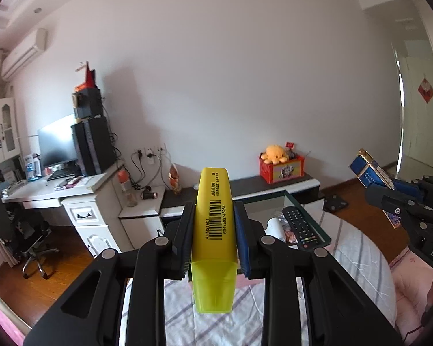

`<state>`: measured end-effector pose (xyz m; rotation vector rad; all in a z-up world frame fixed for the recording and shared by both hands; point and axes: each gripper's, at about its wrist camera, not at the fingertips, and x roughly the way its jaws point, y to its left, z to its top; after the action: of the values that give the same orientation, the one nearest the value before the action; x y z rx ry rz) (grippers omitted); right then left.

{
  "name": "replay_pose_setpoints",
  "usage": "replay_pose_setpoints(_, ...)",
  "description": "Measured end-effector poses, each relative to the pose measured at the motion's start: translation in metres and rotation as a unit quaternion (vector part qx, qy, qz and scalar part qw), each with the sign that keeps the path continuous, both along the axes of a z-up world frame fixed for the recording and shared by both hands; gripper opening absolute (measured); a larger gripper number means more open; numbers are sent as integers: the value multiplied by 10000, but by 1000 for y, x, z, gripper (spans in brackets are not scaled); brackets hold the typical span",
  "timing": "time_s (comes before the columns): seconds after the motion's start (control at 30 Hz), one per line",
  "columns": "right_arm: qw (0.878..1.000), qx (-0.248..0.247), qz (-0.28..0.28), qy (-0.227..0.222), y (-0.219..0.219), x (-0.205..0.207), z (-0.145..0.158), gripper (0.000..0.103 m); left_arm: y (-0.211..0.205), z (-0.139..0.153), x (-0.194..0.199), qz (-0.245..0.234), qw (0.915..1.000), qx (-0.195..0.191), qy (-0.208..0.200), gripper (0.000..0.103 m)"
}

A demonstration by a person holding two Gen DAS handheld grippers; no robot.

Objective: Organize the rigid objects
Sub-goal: 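Carry the highlighter with the left tool into the pink box while the right tool carries the blue box there, then open both tools to release the highlighter and blue box inside the box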

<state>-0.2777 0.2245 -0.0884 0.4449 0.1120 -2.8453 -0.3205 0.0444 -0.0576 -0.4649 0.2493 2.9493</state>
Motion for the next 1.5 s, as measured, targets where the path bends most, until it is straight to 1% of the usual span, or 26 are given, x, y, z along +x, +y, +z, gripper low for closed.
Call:
replay_pose_setpoints(0.13, 9998, 35, 9, -178, 1, -42, -9, 16, 10, -8, -47, -109, 9996, 3, -249, 26)
replay_pose_setpoints(0.2, 9995, 62, 23, -320, 1, -65, -17, 16, 16, -17, -77, -117, 9990, -76, -429, 26)
replay_pose_setpoints(0.23, 9992, 99, 26, -395, 0, -78, -22, 16, 16, -20, -86, -125, 9987, -95, -478, 26)
replay_pose_setpoints(0.3, 9983, 126, 51, -570, -1, -102, -32, 16, 21, -33, -117, -159, 9970, -136, -740, 26)
replay_pose_setpoints(0.33, 9976, 149, 54, -670, -3, -114, -38, 16, 21, -36, -126, -150, 9966, -143, -799, 26)
replay_pose_setpoints(0.37, 9969, 171, 52, -762, -3, -124, -43, 16, 23, -46, -143, -122, 9951, -178, -963, 26)
replay_pose_setpoints(0.5, 9926, 244, 80, -1191, -8, -166, -73, 16, 27, -78, -181, -42, 9897, -291, -1401, 26)
replay_pose_setpoints(0.6, 9873, 313, 126, -1553, -13, -191, -99, 16, 30, -103, -199, -31, 9852, -309, -1684, 26)
replay_pose_setpoints(0.7, 9819, 370, 212, -1843, -21, -206, -122, 16, 34, -124, -209, -35, 9817, -350, -1871, 26)
replay_pose_setpoints(0.83, 9764, 449, 358, -2081, -27, -214, -141, 16, 37, -139, -214, -50, 9790, -413, -1993, 27)
replay_pose_setpoints(1.03, 9737, 503, 435, -2181, -32, -216, -150, 16, 40, -141, -209, -89, 9802, -420, -1933, 28)
replay_pose_setpoints(1.17, 9761, 391, 463, -2086, -31, -213, -147, 16, 36, -140, -206, -67, 9824, -319, -1839, 29)
replay_pose_setpoints(1.2, 9768, 347, 475, -2059, -31, -212, -147, 16, 33, -139, -206, -40, 9831, -277, -1809, 31)
replay_pose_setpoints(1.23, 9778, 312, 462, -2018, -31, -211, -146, 16, 30, -138, -206, -23, 9837, -229, -1785, 38)
replay_pose_setpoints(1.27, 9786, 300, 445, -1984, -31, -211, -146, 17, 28, -138, -204, -28, 9845, -159, -1747, 48)
replay_pose_setpoints(1.37, 9814, 215, 397, -1868, -29, -209, -143, 18, 24, -133, -198, 20, 9870, -50, -1609, 63)
replay_pose_setpoints(1.43, 9825, 142, 384, -1815, -28, -208, -142, 28, 23, -131, -195, 25, 9881, -20, -1536, 71)
replay_pose_setpoints(1.5, 9830, 108, 382, -1793, -29, -207, -142, 31, 22, -130, -193, 71, 9892, -36, -1464, 76)
